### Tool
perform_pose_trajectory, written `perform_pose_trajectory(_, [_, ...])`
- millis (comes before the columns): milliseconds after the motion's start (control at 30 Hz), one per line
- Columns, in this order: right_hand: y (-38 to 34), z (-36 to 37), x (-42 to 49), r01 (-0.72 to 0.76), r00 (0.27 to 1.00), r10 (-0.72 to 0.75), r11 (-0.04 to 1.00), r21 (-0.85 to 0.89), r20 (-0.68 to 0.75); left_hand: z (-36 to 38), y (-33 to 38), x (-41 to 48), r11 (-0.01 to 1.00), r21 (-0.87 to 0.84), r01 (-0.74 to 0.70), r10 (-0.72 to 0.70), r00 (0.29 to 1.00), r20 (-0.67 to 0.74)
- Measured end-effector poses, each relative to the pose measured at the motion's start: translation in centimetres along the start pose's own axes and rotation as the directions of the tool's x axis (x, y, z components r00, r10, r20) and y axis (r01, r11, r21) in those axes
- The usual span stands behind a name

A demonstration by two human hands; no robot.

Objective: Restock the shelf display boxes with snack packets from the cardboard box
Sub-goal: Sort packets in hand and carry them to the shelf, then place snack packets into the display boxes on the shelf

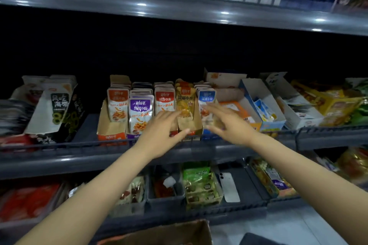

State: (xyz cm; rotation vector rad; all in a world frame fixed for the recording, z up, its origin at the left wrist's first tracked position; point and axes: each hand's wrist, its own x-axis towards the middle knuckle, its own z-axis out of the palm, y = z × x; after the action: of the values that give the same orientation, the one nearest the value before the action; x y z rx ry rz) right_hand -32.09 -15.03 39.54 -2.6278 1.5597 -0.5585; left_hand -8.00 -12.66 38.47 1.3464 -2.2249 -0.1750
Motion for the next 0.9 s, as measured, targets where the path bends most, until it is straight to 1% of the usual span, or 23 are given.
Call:
perform_pose_trajectory(67, [-1.8, 1.4, -2.6, -0.004, 0.998, 0.002, 1.0, 0.026, 0.061, 0.6, -1.0, -2.7, 1.0, 0.018, -0.016, 0.016, 1.0, -0.008])
perform_pose_trajectory(133, [-3.2, 3.4, -5.0, -0.006, 0.993, -0.001, 0.998, 0.061, 0.114, 1.7, -2.0, -5.8, 1.0, 0.001, 0.017, -0.017, 0.999, 0.037])
perform_pose_trajectory(233, [-4.4, 7.2, -8.4, -0.047, 0.982, 0.034, 0.997, 0.067, 0.188, 4.2, -3.6, -10.7, 0.998, 0.02, 0.057, -0.059, 0.983, 0.174])
perform_pose_trajectory(333, [-4.8, 11.6, -11.0, -0.098, 0.955, 0.084, 0.995, 0.034, 0.285, 7.5, -6.2, -15.2, 0.992, 0.089, 0.085, -0.108, 0.947, 0.302])
perform_pose_trajectory(400, [-4.9, 14.9, -12.4, -0.12, 0.927, 0.11, 0.993, 0.004, 0.359, 9.5, -7.9, -17.8, 0.983, 0.102, 0.152, -0.179, 0.909, 0.375])
perform_pose_trajectory(467, [-5.0, 18.2, -13.9, -0.161, 0.89, 0.146, 0.987, -0.003, 0.433, 11.7, -9.5, -20.4, 0.965, 0.112, 0.237, -0.262, 0.855, 0.448])
perform_pose_trajectory(567, [-5.3, 22.8, -16.1, -0.241, 0.811, 0.2, 0.971, 0.002, 0.55, 14.7, -11.9, -23.7, 0.932, 0.169, 0.322, -0.36, 0.75, 0.555])
perform_pose_trajectory(667, [-5.2, 26.9, -17.7, -0.341, 0.748, 0.25, 0.939, 0.033, 0.615, 17.4, -13.5, -25.9, 0.911, 0.229, 0.343, -0.411, 0.695, 0.591])
perform_pose_trajectory(700, [-5.2, 28.3, -18.2, -0.374, 0.722, 0.266, 0.927, 0.037, 0.639, 18.1, -13.8, -26.3, 0.903, 0.238, 0.358, -0.426, 0.668, 0.61])
perform_pose_trajectory(800, [-5.0, 32.0, -19.6, -0.435, 0.676, 0.283, 0.899, 0.058, 0.681, 20.0, -14.3, -27.4, 0.877, 0.288, 0.385, -0.474, 0.593, 0.651])
perform_pose_trajectory(900, [-5.2, 35.0, -20.9, -0.567, 0.606, 0.322, 0.816, 0.111, 0.728, 21.7, -15.3, -28.5, 0.862, 0.295, 0.413, -0.495, 0.552, 0.672])
